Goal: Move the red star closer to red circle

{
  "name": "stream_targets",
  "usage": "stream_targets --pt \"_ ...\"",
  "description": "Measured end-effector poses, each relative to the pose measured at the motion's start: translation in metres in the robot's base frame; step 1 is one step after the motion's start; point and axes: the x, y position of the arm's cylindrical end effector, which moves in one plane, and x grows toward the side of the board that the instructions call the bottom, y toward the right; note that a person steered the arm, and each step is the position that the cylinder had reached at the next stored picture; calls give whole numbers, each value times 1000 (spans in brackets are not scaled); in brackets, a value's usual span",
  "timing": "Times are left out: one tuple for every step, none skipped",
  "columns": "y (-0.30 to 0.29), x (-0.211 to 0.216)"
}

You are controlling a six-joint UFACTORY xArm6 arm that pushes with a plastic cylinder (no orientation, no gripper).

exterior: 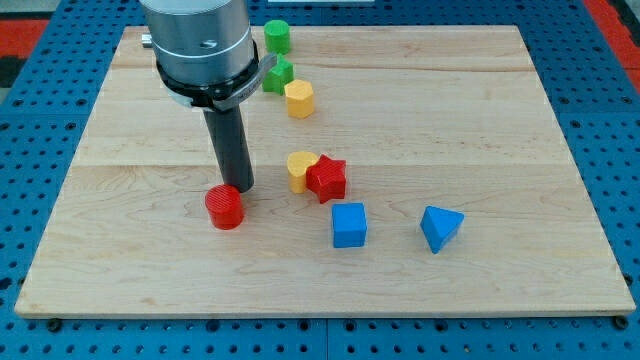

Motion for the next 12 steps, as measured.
stream_targets --pt "0 3" --pt "6 15" --pt "19 20" --pt "46 21" --pt "77 21" --pt "111 21" --pt "138 18" --pt "135 -1" --pt "119 -23" --pt "119 -37" --pt "146 -36" --pt "167 -36"
